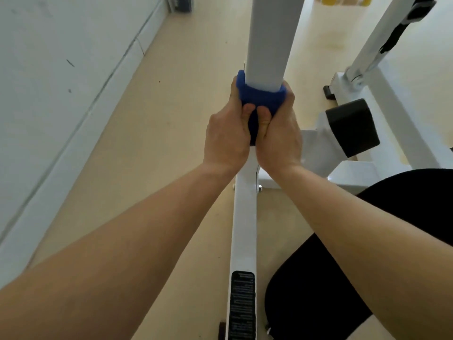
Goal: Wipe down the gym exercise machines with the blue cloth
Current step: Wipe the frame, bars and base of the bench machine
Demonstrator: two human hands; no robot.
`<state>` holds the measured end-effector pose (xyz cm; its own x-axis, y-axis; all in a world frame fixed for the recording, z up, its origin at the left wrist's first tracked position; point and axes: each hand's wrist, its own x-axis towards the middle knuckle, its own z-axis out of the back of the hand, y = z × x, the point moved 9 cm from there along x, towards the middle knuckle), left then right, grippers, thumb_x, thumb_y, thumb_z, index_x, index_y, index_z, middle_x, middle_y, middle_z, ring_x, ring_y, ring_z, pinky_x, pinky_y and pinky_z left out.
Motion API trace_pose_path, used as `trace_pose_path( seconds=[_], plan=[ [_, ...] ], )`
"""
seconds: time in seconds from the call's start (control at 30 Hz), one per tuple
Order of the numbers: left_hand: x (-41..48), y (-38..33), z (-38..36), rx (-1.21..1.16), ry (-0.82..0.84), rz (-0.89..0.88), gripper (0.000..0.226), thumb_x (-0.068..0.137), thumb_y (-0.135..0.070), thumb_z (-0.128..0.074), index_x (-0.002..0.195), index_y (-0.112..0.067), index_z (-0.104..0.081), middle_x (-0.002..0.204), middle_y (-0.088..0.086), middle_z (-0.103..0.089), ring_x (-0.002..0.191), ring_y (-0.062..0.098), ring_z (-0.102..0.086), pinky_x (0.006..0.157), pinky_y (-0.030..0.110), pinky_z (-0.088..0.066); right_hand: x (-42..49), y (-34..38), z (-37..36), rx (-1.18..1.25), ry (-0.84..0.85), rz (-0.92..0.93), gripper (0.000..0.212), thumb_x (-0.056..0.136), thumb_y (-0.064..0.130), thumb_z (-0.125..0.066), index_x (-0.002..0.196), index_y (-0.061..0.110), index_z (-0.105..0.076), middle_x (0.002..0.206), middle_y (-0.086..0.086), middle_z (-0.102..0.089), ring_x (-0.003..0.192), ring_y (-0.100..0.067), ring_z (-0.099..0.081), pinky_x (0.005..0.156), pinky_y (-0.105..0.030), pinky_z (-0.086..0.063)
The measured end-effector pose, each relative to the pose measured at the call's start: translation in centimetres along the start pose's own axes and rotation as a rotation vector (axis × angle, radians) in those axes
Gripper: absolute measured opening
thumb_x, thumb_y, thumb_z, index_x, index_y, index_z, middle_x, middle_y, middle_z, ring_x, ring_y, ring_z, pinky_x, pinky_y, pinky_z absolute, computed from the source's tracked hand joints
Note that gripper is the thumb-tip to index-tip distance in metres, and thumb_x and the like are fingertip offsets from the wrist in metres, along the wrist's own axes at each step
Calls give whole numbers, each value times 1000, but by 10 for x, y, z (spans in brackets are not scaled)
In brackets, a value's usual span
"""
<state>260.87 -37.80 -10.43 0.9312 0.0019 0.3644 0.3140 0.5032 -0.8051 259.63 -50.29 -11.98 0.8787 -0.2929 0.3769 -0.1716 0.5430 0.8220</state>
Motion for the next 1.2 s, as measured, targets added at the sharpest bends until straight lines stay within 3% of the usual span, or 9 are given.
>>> trace_pose_path(
  seconds=[0.1, 0.2, 0.3, 0.47, 0.7, 0.87, 0.97, 1.1, 1.2],
  plan=[
    [-5, 13, -6, 51, -25, -15, 48, 99, -24, -34, 146, -24, -41, 76, -10, -62, 69, 13, -63, 68, 32, -54, -4, -5, 0, -7, -63, 37, 59, 92, 36, -40, 148, 23, -29, 143, 2, -50, 124, -16, -53, 99, -43, -50],
    [-11, 19, -9, 35, -58, -4, 45, 100, -23, -37, 145, -24, -44, 73, -12, -60, 66, 8, -60, 64, 22, -48, -10, -4, 2, -19, -108, 59, 60, 92, 36, -41, 148, 16, -32, 145, -1, -49, 126, -16, -51, 99, -38, -50],
    [-16, 20, -4, 27, -99, 24, 33, 100, -23, -41, 127, -18, -58, 67, -13, -58, 59, 3, -56, 58, 16, -43, -20, 0, 11, -45, -152, 65, 50, 96, 32, -49, 143, 16, -40, 144, 0, -50, 126, -16, -51, 97, -34, -51],
    [-34, 19, 6, 134, -127, 12, 28, 103, -25, -37, 104, -11, -62, 67, -10, -54, 56, 4, -51, 53, 15, -34, -44, 6, 29, -237, -210, 61, 47, 98, 43, -54, 141, 24, -51, 116, 5, -71, 97, -13, -68, 85, -24, -53],
    [-33, 39, -19, 205, -7, 120, 29, 105, -30, -35, 107, -12, -57, 80, -6, -56, 62, 9, -49, 50, 8, -32, -40, -16, 30, -401, -125, -64, 36, 98, 56, -48, 109, 27, -66, 88, 10, -68, 76, -11, -61, 61, -18, -37],
    [-29, 55, -29, 319, 73, 137, 34, 105, -34, -31, 100, -16, -59, 74, -7, -57, 59, 9, -51, 51, 17, -31, -48, -16, 6, -307, -29, -98, 45, 105, 51, -30, 104, 19, -62, 80, 7, -61, 71, -13, -58, 67, -28, -44],
    [-34, 71, -34, 333, 134, 146, 35, 105, -31, -34, 106, -11, -63, 88, 5, -64, 74, 23, -54, 65, 28, -34, -41, -19, 7, -299, -62, -135, 42, 104, 51, -35, 104, 22, -65, 84, 9, -61, 76, -10, -59, 74, -26, -48],
    [-39, 84, -42, 406, 198, 170, 36, 104, -30, -37, 108, -8, -65, 101, 14, -69, 89, 31, -62, 68, 31, -35, -45, -45, -1, -285, -52, -213, 37, 100, 51, -44, 100, 21, -66, 88, 8, -61, 80, -11, -58, 73, -24, -42],
    [-55, 116, -55, 432, 370, 323, 36, 103, -31, -40, 103, -7, -67, 100, 17, -68, 80, 29, -60, 65, 31, -40, -69, -93, -25, -285, 54, -334, 39, 100, 50, -44, 96, 18, -66, 89, 0, -66, 89, -23, -62, 72, -31, -40]
  ],
)
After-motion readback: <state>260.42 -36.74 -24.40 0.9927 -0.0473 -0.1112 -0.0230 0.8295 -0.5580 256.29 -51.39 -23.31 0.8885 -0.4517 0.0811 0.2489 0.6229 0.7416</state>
